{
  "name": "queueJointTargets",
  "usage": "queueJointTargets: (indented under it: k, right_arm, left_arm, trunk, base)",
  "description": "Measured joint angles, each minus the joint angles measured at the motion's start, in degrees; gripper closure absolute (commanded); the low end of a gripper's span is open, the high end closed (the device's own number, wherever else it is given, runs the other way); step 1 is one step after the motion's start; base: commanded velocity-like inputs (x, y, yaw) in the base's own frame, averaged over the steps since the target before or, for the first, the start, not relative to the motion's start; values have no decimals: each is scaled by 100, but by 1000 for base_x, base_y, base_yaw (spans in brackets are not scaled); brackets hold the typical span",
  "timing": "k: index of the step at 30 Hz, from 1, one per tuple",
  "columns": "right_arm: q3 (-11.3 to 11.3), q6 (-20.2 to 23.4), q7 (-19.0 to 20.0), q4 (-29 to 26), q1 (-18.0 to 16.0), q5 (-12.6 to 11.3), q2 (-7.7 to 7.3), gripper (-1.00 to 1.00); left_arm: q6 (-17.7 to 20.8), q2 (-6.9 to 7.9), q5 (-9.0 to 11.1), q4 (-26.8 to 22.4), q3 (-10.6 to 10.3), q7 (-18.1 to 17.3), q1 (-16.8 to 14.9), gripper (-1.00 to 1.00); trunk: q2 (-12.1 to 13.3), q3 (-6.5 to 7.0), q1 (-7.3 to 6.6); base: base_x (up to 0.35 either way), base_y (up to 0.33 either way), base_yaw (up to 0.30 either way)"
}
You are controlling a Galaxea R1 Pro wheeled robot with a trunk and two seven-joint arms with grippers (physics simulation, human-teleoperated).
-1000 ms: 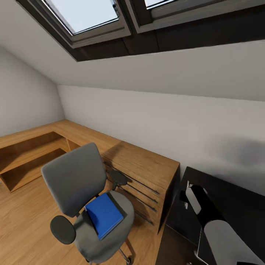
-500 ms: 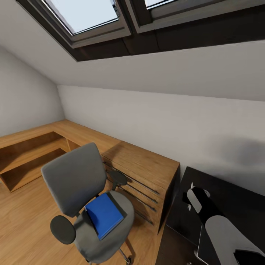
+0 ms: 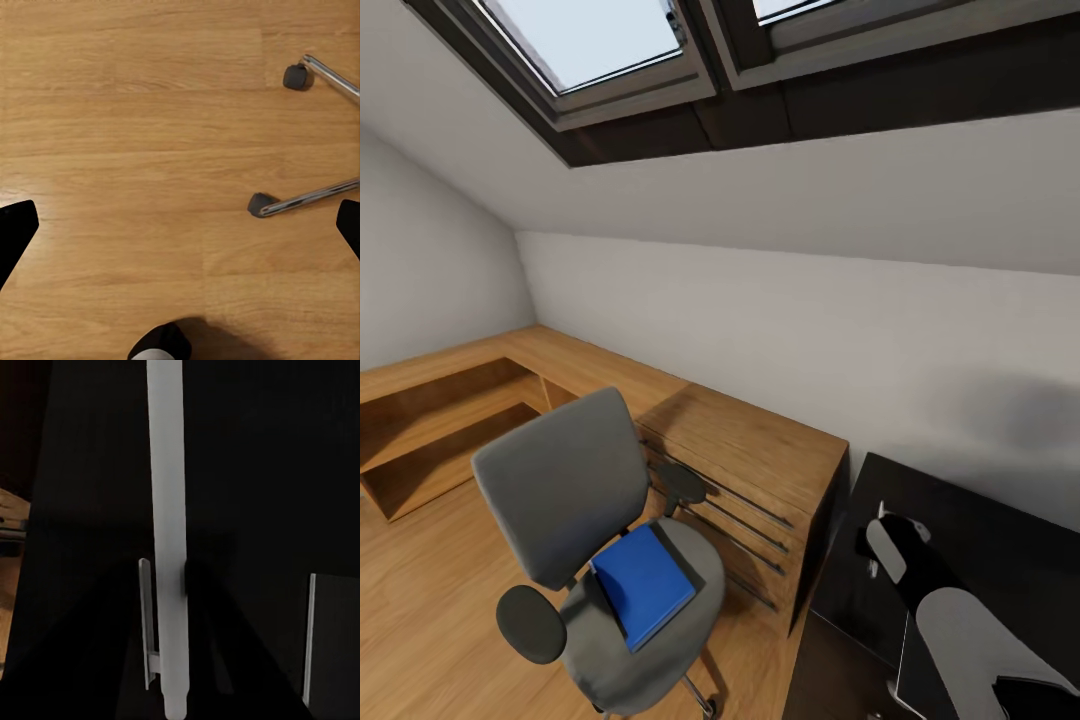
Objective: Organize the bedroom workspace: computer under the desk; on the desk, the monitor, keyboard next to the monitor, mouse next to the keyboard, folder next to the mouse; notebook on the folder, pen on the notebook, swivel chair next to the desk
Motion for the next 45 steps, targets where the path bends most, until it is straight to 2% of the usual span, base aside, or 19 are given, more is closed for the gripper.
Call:
queueJointTargets:
  k: [7,14,18,26,27,45]
  right_arm:
    - [5,-77,281,238,0,0,15,100]
    - [-7,-291,327,281,0,-2,16,100]
    - [-7,-575,334,554,0,-9,22,100]
    - [-20,-675,333,621,-1,-26,18,100]
    - [-21,-675,333,621,-1,-27,18,-100]
    - [-27,-678,333,613,-1,-31,13,-100]
  left_arm:
    - [-1,-3,0,-1,-5,-3,0,-100]
    - [6,-6,6,-2,-5,3,0,-100]
    - [8,-1,9,1,2,5,0,-100]
    - [8,9,9,2,3,5,0,-100]
    - [8,9,9,2,3,5,0,-100]
    - [8,9,9,2,3,5,0,-100]
  trunk:
    - [0,0,0]
    - [0,0,0]
    - [0,0,0]
    - [0,0,0]
    - [0,0,0]
    - [0,0,0]
  base:
    - [0,0,0]
    - [0,0,0]
    - [0,0,0]
    - [0,0,0]
    - [0,0,0]
    - [0,0,0]
